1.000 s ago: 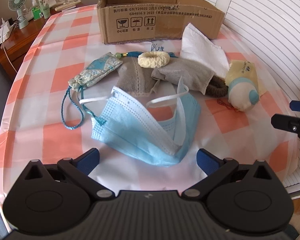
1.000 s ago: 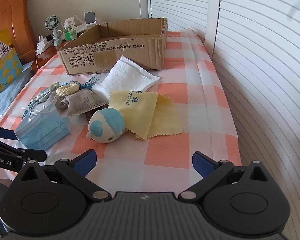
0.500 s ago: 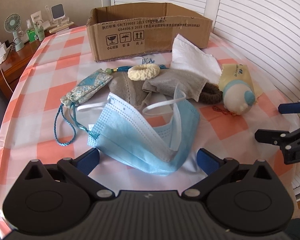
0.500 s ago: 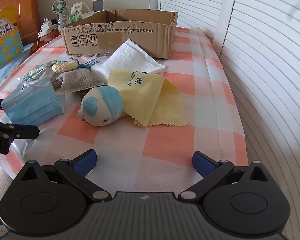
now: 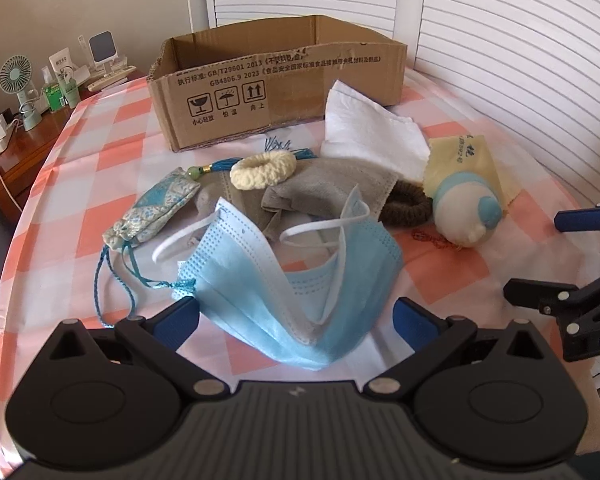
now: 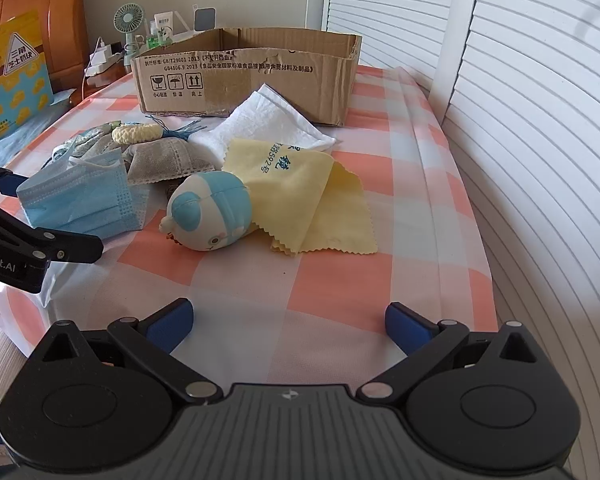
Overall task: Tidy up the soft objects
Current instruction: 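Lower the left gripper onto the blue face mask and close it, then lift the blue mask with the left gripper while the right gripper grasps the blue-white ball toy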
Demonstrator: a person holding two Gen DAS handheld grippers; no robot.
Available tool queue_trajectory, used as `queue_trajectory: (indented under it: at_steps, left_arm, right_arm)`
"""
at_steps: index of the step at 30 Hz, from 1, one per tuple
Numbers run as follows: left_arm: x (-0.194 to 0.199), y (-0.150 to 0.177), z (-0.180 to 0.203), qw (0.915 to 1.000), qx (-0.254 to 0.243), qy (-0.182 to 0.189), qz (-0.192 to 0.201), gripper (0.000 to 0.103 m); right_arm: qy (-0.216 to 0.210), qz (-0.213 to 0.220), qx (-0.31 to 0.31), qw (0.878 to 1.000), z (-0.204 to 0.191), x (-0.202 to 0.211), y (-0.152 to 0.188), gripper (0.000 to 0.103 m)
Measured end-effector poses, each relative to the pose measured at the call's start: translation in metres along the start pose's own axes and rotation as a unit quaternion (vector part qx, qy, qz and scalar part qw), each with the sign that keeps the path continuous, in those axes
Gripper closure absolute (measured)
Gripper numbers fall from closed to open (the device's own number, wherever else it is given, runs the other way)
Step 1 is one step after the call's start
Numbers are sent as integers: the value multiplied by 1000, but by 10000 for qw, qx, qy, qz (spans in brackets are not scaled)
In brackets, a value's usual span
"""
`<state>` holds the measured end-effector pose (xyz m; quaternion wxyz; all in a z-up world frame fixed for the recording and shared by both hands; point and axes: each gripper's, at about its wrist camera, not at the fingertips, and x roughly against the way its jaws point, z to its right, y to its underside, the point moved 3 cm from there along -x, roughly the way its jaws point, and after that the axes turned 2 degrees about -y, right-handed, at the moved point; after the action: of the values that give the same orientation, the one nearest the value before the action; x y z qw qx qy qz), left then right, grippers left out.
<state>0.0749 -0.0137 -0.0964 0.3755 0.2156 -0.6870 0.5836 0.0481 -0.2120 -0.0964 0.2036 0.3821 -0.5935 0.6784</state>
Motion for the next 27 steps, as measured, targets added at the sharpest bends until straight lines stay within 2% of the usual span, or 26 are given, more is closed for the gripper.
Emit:
queue_trajectory:
  at_steps: [4,10,12,21,27]
  left_arm:
    - [-4,-4,3,10000,0,-15,63,11]
    - [-3,-5,2,9998,56,14,200,38]
    - [-1,-6,2,9997,29,25,246,51]
    - [8,-7,11,9990,-290,48,344,65]
    - [15,-6,4,9989,-286,105,357,69]
  right_arm:
    - [-9,13,10,10000,0,0,0,0]
    - [-17,54,24,10000,0,1,2,0]
    - [-21,69,32,10000,1,1,2,0]
    - [-82,89,138,9998,-1,4,1,0]
    - [-247,427,405,9980,-9,16,-9,5]
